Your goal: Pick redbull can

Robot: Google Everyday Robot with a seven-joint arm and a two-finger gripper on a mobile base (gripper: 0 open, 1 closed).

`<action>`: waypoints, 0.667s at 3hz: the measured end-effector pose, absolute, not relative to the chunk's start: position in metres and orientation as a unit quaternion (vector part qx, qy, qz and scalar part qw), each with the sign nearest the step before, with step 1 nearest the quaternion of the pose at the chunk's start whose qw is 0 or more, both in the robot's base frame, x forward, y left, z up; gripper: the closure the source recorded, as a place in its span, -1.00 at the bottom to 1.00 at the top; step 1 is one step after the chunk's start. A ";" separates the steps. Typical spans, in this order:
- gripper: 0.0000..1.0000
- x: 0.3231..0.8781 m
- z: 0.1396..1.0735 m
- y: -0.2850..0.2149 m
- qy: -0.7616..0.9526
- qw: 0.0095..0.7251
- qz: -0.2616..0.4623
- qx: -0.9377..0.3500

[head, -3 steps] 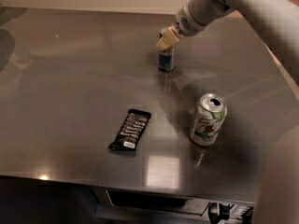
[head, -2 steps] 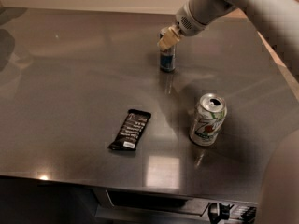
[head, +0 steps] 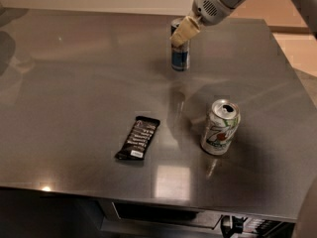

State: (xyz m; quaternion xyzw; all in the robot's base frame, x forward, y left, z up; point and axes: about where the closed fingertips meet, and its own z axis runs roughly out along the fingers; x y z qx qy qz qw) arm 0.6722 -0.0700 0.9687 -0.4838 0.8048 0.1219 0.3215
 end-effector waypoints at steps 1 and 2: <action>1.00 0.652 1.000 -0.075 0.785 0.320 0.121 -0.516; 1.00 0.637 1.024 -0.081 0.769 0.315 0.119 -0.543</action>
Offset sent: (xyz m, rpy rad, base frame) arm -0.0500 -0.0244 0.0893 -0.0646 -0.0457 0.1874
